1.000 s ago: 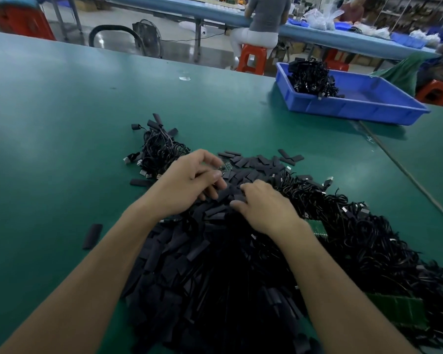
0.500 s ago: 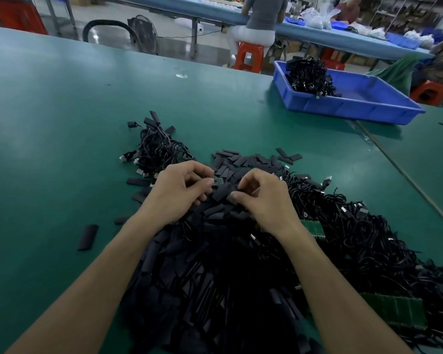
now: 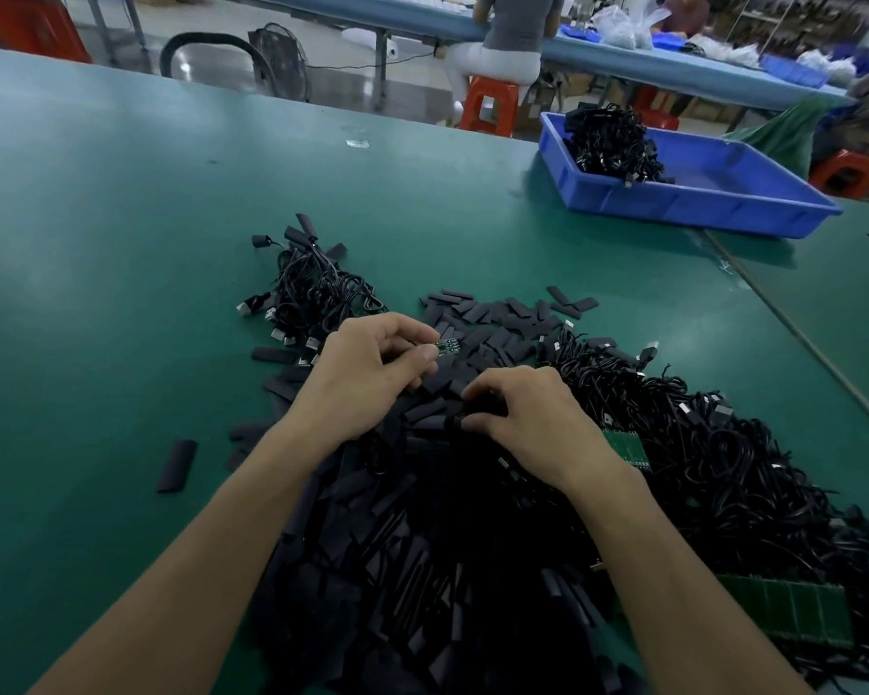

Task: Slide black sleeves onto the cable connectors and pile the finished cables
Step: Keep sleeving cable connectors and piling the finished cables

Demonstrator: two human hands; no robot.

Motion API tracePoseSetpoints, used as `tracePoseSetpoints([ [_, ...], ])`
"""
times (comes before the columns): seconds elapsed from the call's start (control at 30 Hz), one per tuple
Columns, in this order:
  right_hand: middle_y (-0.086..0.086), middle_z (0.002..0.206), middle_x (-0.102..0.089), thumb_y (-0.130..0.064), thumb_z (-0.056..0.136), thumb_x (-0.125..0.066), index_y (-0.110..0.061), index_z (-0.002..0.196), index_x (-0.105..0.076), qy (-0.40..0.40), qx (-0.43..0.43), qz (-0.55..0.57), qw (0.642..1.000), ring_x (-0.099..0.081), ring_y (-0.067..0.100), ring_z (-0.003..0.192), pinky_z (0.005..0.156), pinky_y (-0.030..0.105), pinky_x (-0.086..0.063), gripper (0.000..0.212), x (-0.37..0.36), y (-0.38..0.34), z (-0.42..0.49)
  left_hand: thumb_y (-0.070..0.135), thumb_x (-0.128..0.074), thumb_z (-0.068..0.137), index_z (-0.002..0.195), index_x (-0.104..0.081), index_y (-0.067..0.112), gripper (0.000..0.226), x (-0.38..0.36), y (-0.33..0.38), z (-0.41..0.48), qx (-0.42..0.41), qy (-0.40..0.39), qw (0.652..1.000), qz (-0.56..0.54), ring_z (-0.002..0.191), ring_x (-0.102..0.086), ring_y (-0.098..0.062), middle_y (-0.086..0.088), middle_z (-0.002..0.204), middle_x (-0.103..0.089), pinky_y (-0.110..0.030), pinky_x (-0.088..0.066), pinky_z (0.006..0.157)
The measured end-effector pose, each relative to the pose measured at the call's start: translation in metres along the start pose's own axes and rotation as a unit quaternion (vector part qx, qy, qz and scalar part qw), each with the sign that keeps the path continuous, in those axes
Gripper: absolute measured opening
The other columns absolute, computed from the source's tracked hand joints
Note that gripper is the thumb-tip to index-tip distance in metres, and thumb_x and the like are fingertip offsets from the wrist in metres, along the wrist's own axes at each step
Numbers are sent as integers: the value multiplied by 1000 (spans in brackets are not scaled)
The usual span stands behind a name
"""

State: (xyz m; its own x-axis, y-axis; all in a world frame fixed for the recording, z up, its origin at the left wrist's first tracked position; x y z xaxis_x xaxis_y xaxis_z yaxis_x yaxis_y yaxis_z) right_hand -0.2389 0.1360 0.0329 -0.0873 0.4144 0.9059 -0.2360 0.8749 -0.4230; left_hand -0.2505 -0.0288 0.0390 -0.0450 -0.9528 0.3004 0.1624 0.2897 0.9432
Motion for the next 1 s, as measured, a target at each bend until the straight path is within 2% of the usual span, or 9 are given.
tracePoseSetpoints([
  [0.13,-4,102,-73,-36,83,-79,-26,110,-75,39,4,28,999,-65,10,97,88,27,-52,29,9,6,0,16,-68,95,98,-71,21,7,2,0,0,6,-4,1000,-1,66,-68,-2,9,78,-76,-10,-48,61],
  [0.2,-10,88,-73,-33,81,-82,-23,105,-76,81,8,99,992,-67,0,83,76,12,-50,27,18,9,-2,16,-68,95,97,-71,22,7,3,-1,0,12,-5,1000,-10,65,-68,-3,8,78,-77,-11,-48,61],
  [0.23,-14,83,-72,-31,81,-82,-23,103,-77,100,11,142,985,-67,-2,77,70,8,-50,24,23,10,-4,16,-68,95,96,-71,22,7,4,-1,0,13,-5,1000,-15,65,-68,-2,8,78,-77,-11,-49,60],
  [0.33,-14,76,-73,-27,79,-83,-34,93,-73,144,24,267,953,-69,1,70,68,12,-52,18,35,10,-9,15,-69,94,95,-72,23,8,2,0,0,16,-11,1000,-22,63,-67,-3,7,77,-77,-11,-48,60],
  [0.47,-10,81,-76,-24,78,-81,-35,91,-72,173,32,356,918,-73,8,77,74,20,-56,19,40,8,-12,13,-69,94,94,-73,20,8,-2,-1,-1,32,-26,997,-59,61,-66,-4,3,76,-77,-12,-49,59],
  [0.63,-11,79,-76,-16,81,-80,-28,90,-74,197,40,386,900,-72,7,72,69,14,-54,17,44,6,-16,11,-70,93,95,-75,15,7,-7,2,-3,45,-53,991,-111,61,-65,-6,-3,76,-77,-13,-51,62],
  [0.83,-7,82,-77,-16,82,-79,-30,87,-73,217,39,391,894,-74,14,77,73,20,-58,16,48,4,-18,10,-69,92,94,-74,14,7,-11,8,-5,50,-63,986,-145,59,-65,-5,-4,74,-76,-11,-49,58],
  [1.0,-5,84,-77,-26,77,-79,-30,90,-74,222,36,403,887,-74,16,79,75,24,-59,14,47,4,-19,10,-69,93,94,-74,13,6,-12,9,-6,53,-68,985,-148,59,-65,-5,-4,74,-76,-11,-49,59],
])
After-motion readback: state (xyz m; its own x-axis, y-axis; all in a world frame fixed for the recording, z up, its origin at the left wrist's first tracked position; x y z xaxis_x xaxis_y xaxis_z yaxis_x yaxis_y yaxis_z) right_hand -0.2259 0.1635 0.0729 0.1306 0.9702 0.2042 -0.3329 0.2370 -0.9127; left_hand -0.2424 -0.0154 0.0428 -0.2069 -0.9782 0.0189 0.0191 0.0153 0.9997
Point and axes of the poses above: each hand's wrist, its own z-axis towards the middle knuckle, its own x-axis out of the back of the hand, y = z × x, the point moved 10 cm from there along z, towards the middle knuckle
